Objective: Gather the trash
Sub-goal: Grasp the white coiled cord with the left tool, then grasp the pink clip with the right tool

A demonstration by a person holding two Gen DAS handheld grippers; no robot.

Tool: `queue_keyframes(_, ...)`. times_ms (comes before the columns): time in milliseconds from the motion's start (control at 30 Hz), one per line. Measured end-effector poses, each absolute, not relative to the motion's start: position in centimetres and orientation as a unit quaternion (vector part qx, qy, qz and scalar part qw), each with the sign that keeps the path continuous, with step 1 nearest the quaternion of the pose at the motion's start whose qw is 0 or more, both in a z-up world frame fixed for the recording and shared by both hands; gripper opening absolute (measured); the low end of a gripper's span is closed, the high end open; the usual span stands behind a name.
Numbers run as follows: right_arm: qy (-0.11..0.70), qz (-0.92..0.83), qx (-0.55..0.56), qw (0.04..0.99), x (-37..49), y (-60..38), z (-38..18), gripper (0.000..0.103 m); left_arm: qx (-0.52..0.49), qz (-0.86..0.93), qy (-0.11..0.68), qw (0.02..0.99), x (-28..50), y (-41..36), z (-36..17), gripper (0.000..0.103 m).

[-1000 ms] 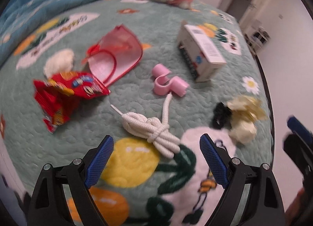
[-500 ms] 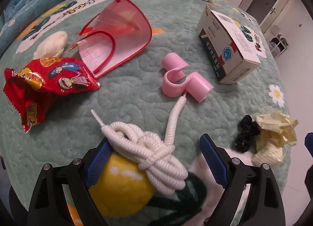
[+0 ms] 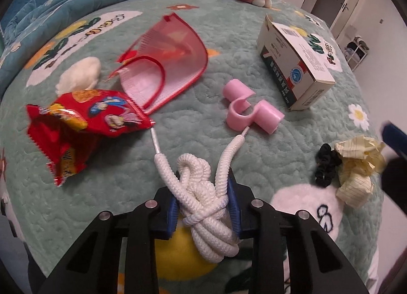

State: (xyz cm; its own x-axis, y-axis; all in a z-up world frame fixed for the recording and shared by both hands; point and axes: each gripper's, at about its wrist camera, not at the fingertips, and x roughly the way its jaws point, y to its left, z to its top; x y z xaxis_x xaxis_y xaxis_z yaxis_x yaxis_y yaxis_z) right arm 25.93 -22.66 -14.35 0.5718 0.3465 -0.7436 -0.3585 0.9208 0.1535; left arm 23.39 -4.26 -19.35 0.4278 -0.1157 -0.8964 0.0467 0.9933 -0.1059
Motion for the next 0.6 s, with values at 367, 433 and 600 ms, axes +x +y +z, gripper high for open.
queue_keyframes(367,0.453,0.264,-0.073,0.849,31.7,-17.3,-17.1,0.052,-0.043,-0.043,0.535,0.842,24.5,-3.1,-19.5,0.034)
queue_keyframes(433,0.466,0.264,-0.076,0.841,32.6,-16.9,-18.0,0.052,-0.045,-0.045,0.538,0.841,24.7,-3.0,-19.6,0.034)
queue_keyframes(600,0.492,0.256,-0.105,0.825,34.1,-16.2,-20.6,0.052,-0.055,-0.049,0.544,0.836,25.3,-2.7,-20.2,0.034)
